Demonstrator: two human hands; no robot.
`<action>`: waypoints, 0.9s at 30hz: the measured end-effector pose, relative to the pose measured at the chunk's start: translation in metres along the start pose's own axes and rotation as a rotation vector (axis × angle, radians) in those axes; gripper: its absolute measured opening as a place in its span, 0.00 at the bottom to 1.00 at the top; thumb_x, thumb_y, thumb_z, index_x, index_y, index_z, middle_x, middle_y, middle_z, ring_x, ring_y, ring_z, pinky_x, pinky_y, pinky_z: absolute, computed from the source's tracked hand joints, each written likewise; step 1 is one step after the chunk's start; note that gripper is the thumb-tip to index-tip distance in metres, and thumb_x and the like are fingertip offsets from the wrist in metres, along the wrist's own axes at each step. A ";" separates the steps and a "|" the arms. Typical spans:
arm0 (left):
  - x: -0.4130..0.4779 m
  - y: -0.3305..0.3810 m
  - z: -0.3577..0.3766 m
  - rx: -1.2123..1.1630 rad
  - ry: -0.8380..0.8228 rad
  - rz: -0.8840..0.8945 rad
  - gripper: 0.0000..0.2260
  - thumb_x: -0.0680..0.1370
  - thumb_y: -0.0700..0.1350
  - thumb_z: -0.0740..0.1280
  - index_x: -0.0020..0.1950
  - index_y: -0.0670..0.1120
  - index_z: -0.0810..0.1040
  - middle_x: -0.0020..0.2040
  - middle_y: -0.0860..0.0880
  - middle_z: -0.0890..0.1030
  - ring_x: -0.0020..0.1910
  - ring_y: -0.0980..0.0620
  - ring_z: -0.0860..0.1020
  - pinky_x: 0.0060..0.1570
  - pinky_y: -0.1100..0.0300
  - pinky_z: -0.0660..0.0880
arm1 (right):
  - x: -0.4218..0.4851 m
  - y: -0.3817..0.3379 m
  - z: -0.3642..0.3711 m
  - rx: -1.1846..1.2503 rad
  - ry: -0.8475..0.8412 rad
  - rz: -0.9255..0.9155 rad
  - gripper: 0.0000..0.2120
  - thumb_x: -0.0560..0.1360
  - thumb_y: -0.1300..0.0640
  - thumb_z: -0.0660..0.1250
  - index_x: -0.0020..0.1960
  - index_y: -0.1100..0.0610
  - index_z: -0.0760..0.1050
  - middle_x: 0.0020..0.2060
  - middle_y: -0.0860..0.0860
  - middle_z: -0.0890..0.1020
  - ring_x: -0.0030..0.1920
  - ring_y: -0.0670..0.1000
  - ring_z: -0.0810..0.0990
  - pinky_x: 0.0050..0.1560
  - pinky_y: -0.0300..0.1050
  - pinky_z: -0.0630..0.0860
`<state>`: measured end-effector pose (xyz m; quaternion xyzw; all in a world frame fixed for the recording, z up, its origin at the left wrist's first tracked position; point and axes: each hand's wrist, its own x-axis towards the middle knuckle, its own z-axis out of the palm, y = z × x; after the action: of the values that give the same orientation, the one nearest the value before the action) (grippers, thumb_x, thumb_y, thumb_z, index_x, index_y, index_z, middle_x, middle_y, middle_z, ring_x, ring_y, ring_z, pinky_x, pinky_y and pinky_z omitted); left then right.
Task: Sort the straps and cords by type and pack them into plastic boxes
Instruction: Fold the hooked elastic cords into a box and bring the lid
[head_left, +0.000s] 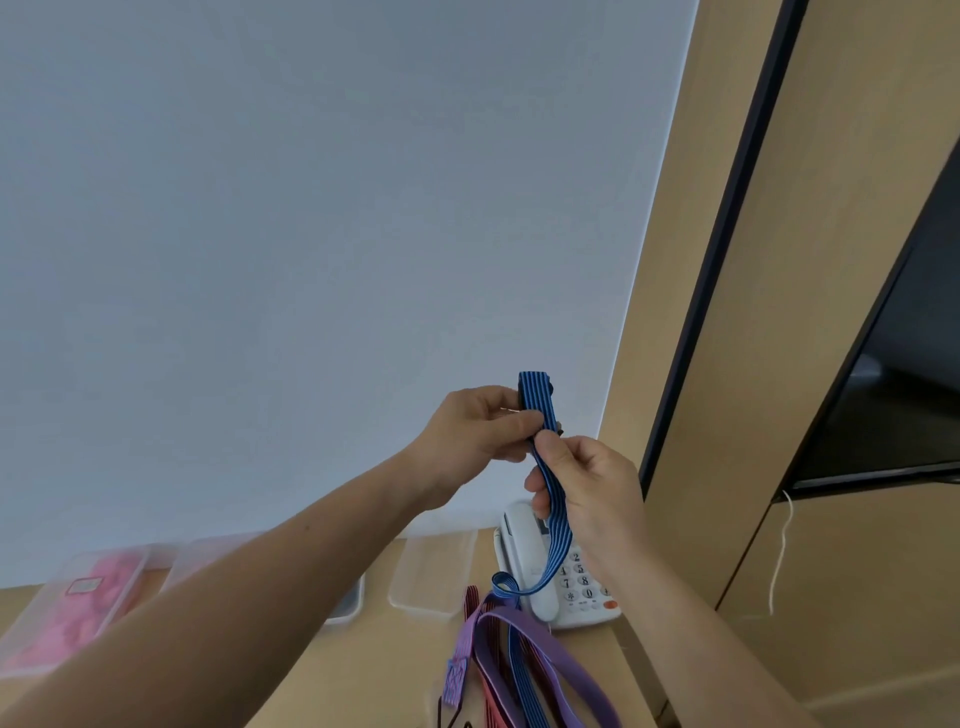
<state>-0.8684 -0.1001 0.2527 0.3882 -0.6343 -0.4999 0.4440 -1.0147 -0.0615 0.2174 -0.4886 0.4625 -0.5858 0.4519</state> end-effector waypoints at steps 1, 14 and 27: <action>0.001 -0.001 0.000 0.022 0.014 0.012 0.08 0.79 0.41 0.68 0.56 0.39 0.80 0.51 0.41 0.85 0.52 0.39 0.82 0.58 0.48 0.78 | 0.000 0.000 0.000 -0.010 0.001 0.021 0.18 0.72 0.45 0.71 0.40 0.61 0.78 0.29 0.55 0.82 0.24 0.50 0.77 0.26 0.42 0.74; -0.006 -0.025 -0.006 0.843 0.245 0.733 0.12 0.80 0.46 0.65 0.61 0.43 0.80 0.42 0.52 0.85 0.35 0.50 0.83 0.35 0.53 0.79 | -0.004 -0.009 0.001 0.069 -0.088 0.115 0.27 0.78 0.37 0.58 0.39 0.58 0.82 0.30 0.57 0.82 0.28 0.51 0.79 0.28 0.41 0.76; -0.003 -0.027 -0.012 0.103 -0.041 0.091 0.18 0.83 0.50 0.59 0.73 0.50 0.71 0.58 0.56 0.83 0.59 0.53 0.81 0.57 0.55 0.78 | -0.003 -0.008 -0.002 0.119 -0.055 0.001 0.22 0.70 0.41 0.67 0.44 0.61 0.79 0.33 0.56 0.83 0.29 0.50 0.78 0.30 0.41 0.76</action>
<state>-0.8545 -0.1059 0.2268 0.3708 -0.6852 -0.4538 0.4324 -1.0169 -0.0572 0.2250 -0.4767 0.4146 -0.5981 0.4931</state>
